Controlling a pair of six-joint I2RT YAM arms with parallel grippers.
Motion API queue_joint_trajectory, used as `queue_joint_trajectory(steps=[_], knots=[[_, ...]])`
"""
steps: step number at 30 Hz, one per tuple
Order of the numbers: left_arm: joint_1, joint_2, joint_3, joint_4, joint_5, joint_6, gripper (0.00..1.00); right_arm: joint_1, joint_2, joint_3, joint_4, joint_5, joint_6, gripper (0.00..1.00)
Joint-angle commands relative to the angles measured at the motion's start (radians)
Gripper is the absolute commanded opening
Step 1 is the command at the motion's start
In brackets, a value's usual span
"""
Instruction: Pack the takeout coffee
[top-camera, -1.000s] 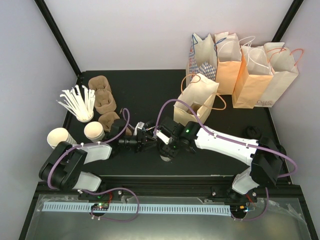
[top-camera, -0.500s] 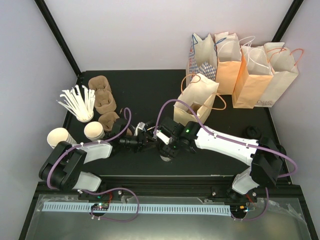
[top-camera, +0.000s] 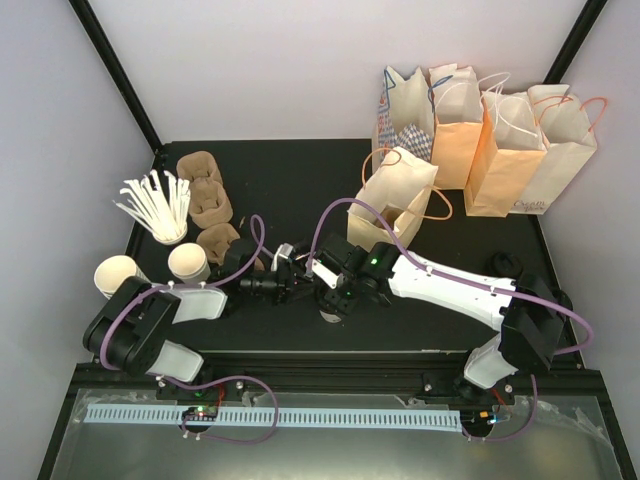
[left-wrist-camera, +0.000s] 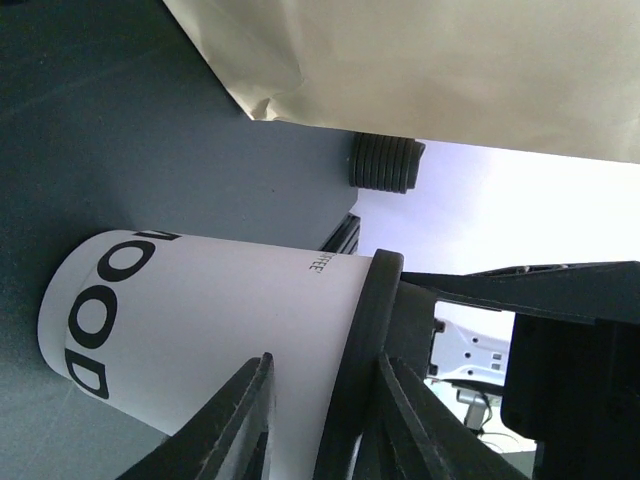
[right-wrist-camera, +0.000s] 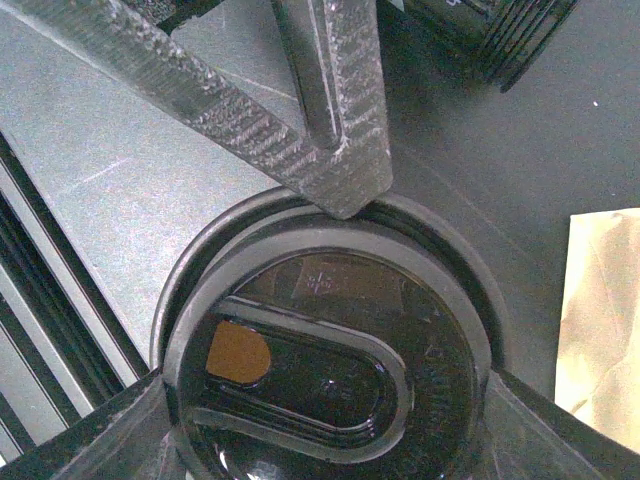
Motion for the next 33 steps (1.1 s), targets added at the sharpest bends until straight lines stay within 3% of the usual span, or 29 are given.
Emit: queue_joint_trajectory(steps=[1, 10, 26, 33], knots=[[-0.005, 0.01, 0.032, -0.133, 0.022, 0.119, 0.29, 0.005, 0.06, -0.028, -0.024, -0.006, -0.005, 0.4], [-0.044, 0.033, 0.126, -0.573, -0.105, 0.476, 0.25, 0.005, 0.068, -0.037, -0.023, -0.013, -0.007, 0.4], [-0.05, 0.188, 0.039, -0.55, -0.128, 0.51, 0.21, 0.007, 0.072, -0.08, -0.037, -0.042, 0.005, 0.37], [-0.072, 0.243, -0.036, -0.41, -0.125, 0.476, 0.21, 0.016, 0.102, -0.072, -0.062, -0.019, 0.017, 0.37]])
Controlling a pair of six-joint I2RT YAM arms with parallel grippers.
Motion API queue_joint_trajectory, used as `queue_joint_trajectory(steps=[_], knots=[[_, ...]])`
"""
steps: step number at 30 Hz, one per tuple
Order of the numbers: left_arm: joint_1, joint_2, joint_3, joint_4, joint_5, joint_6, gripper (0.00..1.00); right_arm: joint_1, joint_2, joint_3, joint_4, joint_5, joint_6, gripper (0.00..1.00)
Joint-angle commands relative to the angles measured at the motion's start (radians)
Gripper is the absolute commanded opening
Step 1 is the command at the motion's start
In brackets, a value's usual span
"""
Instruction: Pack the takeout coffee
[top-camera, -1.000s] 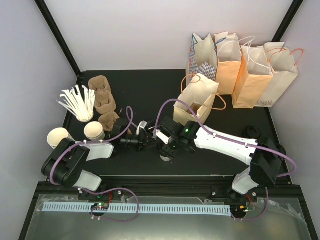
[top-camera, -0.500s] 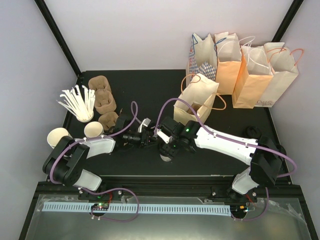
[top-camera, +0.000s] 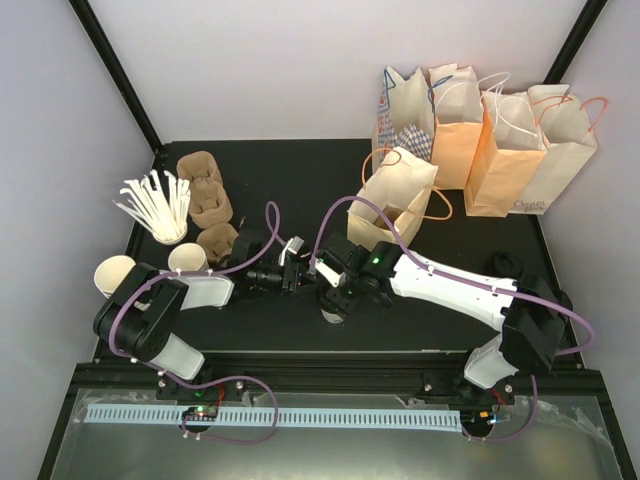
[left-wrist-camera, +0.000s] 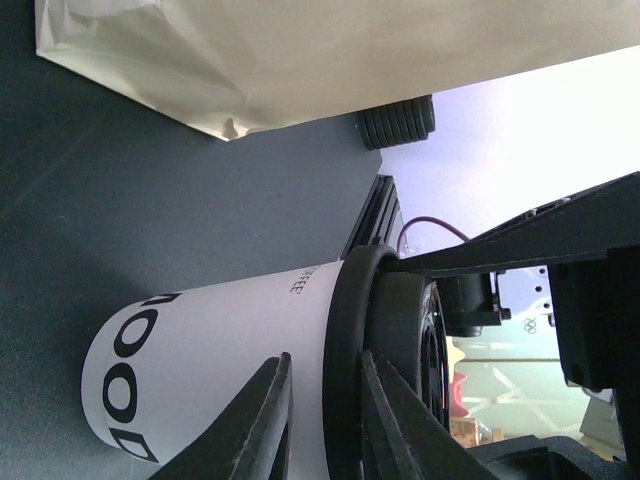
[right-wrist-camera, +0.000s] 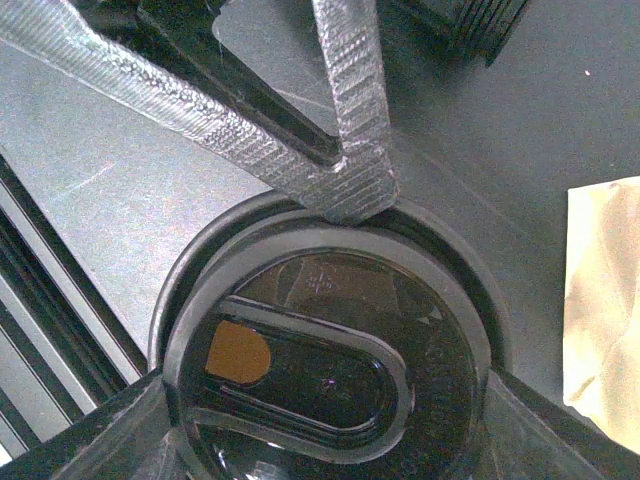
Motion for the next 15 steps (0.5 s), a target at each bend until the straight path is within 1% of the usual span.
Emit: queue_joint_trajectory(steps=[1, 6, 11, 13, 15], knots=[[-0.071, 0.146, -0.158, -0.214, -0.185, 0.018, 0.21, 0.028, 0.106, -0.059, -0.062, -0.01, -0.034, 0.37], [-0.098, 0.158, -0.203, -0.089, -0.209, -0.023, 0.21, 0.046, 0.111, -0.076, -0.057, 0.022, 0.019, 0.37], [-0.113, 0.151, -0.256, 0.06, -0.225, -0.074, 0.26, 0.084, 0.121, -0.088, -0.032, 0.068, 0.073, 0.37], [-0.119, 0.132, -0.268, 0.091, -0.236, -0.082, 0.3, 0.088, 0.116, -0.096, -0.01, 0.067, 0.102, 0.37], [-0.124, 0.105, -0.274, 0.1, -0.255, -0.082, 0.37, 0.089, 0.102, -0.114, 0.021, 0.059, 0.133, 0.37]])
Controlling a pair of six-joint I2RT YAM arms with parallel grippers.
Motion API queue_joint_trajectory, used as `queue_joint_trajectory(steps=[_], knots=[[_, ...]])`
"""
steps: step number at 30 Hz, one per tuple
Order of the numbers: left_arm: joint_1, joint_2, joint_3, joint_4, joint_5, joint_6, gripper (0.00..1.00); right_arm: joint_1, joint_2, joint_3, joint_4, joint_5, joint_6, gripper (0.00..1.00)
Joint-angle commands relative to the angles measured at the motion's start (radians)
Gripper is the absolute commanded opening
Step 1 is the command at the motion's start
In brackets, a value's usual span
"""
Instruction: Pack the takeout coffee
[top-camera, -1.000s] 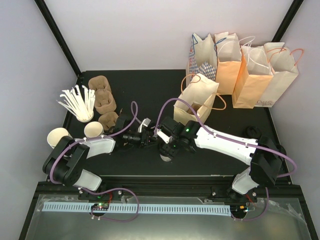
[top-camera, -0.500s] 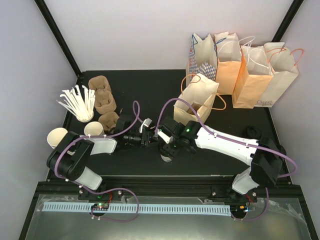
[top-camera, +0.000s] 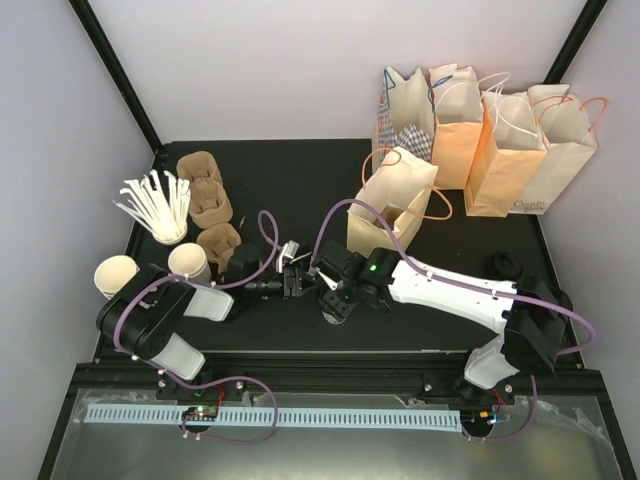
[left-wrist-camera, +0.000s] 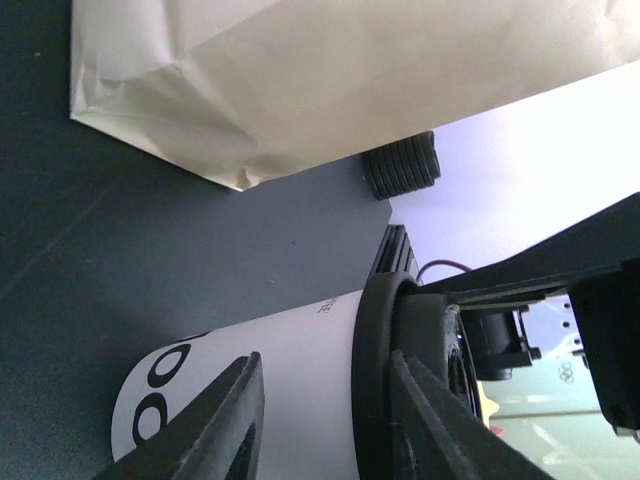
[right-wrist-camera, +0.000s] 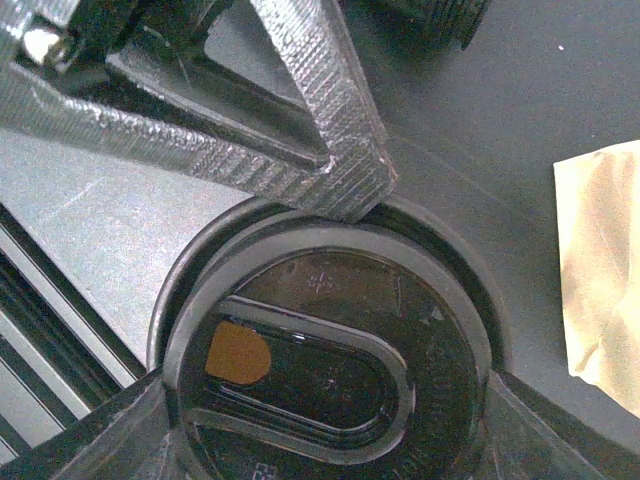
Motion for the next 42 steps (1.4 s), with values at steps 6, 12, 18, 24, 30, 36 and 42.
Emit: queue_joint_trajectory(steps=[6, 12, 18, 24, 30, 36, 42], knots=[[-0.114, 0.029, -0.135, -0.307, -0.187, 0.026, 0.44, 0.042, 0.1, -0.131, 0.068, -0.049, 0.11, 0.37], [-0.148, 0.021, -0.162, -0.247, -0.21, -0.026, 0.49, 0.042, 0.103, -0.107, 0.005, -0.021, 0.23, 0.37], [-0.151, -0.069, -0.168, -0.253, -0.207, -0.084, 0.5, 0.041, 0.102, -0.066, -0.05, -0.05, 0.548, 0.33], [-0.158, -0.195, -0.151, -0.41, -0.22, -0.046, 0.52, 0.041, 0.136, -0.022, -0.058, -0.061, 0.703, 0.34], [-0.158, -0.273, -0.186, -0.483, -0.23, -0.045, 0.53, 0.041, 0.11, -0.041, -0.029, -0.03, 0.861, 0.34], [-0.164, -0.312, -0.2, -0.493, -0.22, -0.058, 0.53, 0.04, 0.184, 0.016, -0.011, -0.077, 0.948, 0.32], [-0.184, -0.187, -0.201, -0.456, -0.226, -0.054, 0.49, 0.041, 0.225, 0.072, -0.019, -0.079, 0.949, 0.32]])
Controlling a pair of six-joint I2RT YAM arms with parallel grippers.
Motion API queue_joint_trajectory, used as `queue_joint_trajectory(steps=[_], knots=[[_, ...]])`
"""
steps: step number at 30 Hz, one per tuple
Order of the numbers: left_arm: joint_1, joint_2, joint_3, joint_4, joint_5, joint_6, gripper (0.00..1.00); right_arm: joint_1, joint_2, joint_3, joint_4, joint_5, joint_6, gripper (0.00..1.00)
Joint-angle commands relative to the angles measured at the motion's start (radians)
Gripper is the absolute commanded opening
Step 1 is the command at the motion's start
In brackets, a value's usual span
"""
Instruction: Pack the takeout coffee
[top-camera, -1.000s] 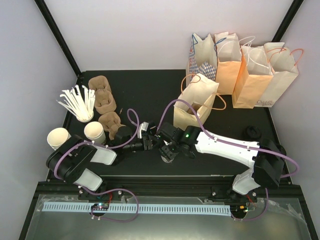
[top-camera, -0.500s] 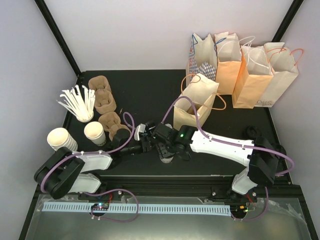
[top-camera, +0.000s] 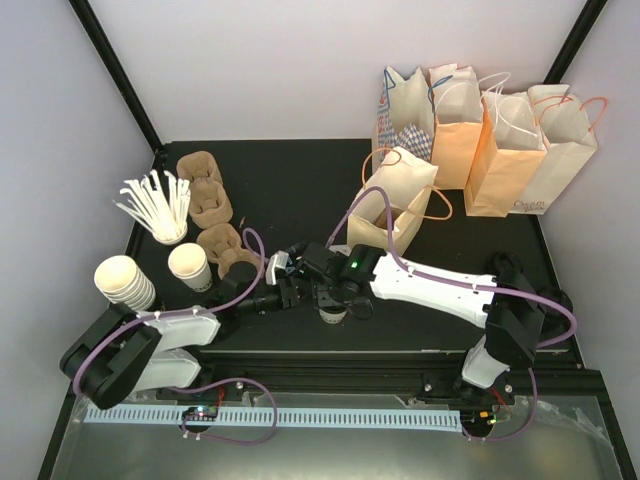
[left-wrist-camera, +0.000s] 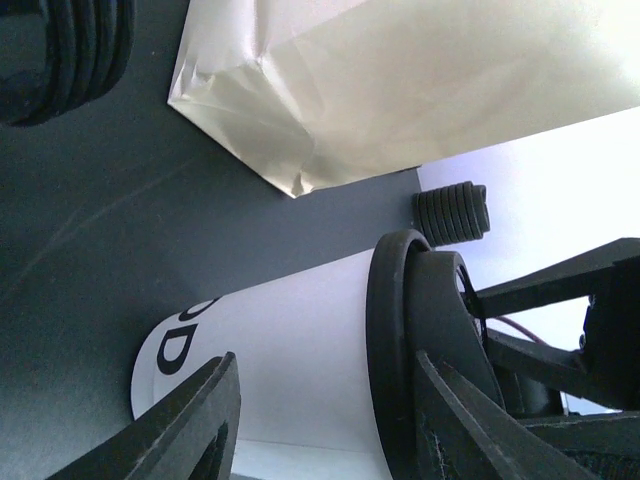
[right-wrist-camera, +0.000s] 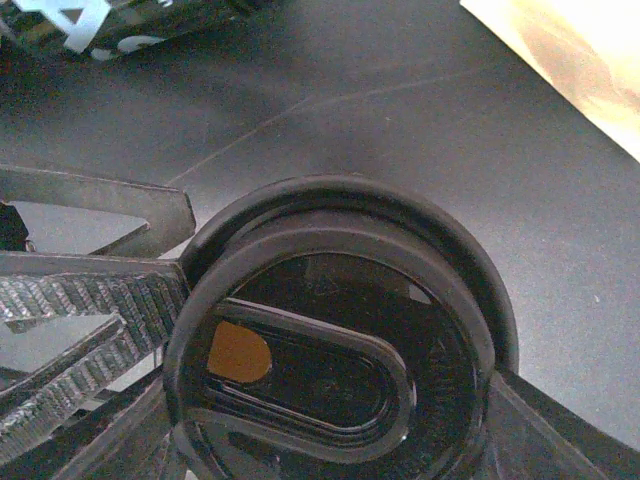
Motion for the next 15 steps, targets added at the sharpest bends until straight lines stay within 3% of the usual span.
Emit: queue_joint_trajectory(steps=[1, 8, 15], knots=[[-0.069, 0.165, -0.069, -0.271, 0.102, 0.05, 0.47, -0.005, 0.131, -0.052, 0.086, -0.17, 0.144, 0.32], [-0.071, 0.327, -0.095, -0.179, 0.088, 0.026, 0.43, -0.005, 0.123, -0.06, 0.065, -0.175, 0.164, 0.32], [-0.072, 0.346, -0.127, -0.111, 0.102, 0.011, 0.41, -0.006, 0.129, -0.048, 0.061, -0.173, 0.164, 0.32]])
